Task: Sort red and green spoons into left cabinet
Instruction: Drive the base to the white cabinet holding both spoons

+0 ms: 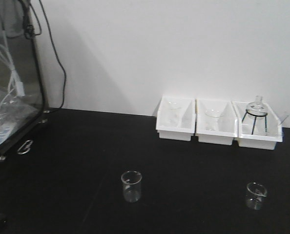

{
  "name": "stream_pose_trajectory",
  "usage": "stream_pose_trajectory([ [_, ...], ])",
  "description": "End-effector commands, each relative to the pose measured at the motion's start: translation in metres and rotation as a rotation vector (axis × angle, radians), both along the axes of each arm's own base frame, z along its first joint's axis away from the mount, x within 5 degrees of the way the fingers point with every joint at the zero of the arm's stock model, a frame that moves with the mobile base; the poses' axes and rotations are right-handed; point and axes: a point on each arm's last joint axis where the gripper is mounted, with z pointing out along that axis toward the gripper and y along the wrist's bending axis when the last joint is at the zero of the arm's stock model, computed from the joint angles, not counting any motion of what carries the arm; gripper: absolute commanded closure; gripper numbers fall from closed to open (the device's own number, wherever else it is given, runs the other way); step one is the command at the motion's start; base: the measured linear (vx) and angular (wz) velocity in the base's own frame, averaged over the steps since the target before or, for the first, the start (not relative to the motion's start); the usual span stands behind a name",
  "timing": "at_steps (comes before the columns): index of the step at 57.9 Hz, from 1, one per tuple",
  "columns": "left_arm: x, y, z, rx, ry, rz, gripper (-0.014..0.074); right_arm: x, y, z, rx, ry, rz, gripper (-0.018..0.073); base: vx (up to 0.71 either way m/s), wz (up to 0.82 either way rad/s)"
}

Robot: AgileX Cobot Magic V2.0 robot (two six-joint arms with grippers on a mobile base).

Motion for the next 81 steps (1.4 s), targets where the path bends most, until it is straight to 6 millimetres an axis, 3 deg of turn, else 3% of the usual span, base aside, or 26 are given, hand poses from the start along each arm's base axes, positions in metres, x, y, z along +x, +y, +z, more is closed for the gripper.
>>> stream_pose_trajectory([
  [1, 0.0023, 0.0016, 0.014, -0.04, -0.071, 0.032, 0.0596, -0.001, 0.0028, 0.0125, 0.019, -0.044, 0.033, 0.0564, -0.21, 0.5],
  [81, 0.0023, 0.0016, 0.014, -0.04, -0.071, 0.032, 0.0596, -0.0009, 0.0024, 0.0123, 0.018, -0.042, 0.029, 0.0564, -0.15, 0.6],
])
